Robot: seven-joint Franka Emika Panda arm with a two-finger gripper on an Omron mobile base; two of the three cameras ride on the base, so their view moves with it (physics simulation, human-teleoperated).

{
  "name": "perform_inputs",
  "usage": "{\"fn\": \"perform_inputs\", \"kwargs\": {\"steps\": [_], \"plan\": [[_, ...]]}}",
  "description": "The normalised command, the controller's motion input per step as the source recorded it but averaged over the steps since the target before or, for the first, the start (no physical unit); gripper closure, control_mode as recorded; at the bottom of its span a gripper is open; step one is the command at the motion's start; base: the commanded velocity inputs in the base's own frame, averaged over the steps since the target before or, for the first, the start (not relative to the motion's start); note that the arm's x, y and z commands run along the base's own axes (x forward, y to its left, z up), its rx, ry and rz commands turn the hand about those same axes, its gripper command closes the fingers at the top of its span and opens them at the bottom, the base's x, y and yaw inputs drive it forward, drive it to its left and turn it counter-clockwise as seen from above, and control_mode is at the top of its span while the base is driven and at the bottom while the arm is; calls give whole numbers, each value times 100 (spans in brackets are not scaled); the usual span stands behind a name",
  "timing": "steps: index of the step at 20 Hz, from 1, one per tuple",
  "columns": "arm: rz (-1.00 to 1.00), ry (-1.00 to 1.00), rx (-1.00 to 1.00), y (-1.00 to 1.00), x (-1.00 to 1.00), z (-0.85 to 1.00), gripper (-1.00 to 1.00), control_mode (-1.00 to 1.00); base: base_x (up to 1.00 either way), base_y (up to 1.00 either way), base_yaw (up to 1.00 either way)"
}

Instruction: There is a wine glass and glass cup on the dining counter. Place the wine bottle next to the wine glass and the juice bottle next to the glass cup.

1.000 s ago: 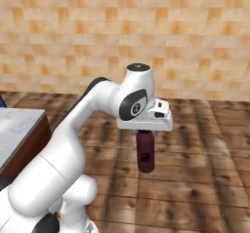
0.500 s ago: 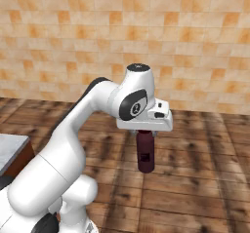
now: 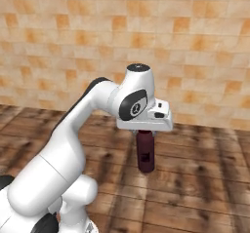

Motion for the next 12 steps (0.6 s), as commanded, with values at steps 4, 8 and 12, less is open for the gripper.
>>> {"fn": "perform_inputs", "kwargs": {"steps": [4, 8, 12], "plan": [[0, 0, 0, 0, 0, 0, 100, 100, 87, -7, 16], [0, 0, 0, 0, 0, 0, 100, 100, 85, -6, 21], [0, 0, 0, 0, 0, 0, 100, 100, 75, -7, 33]]}}
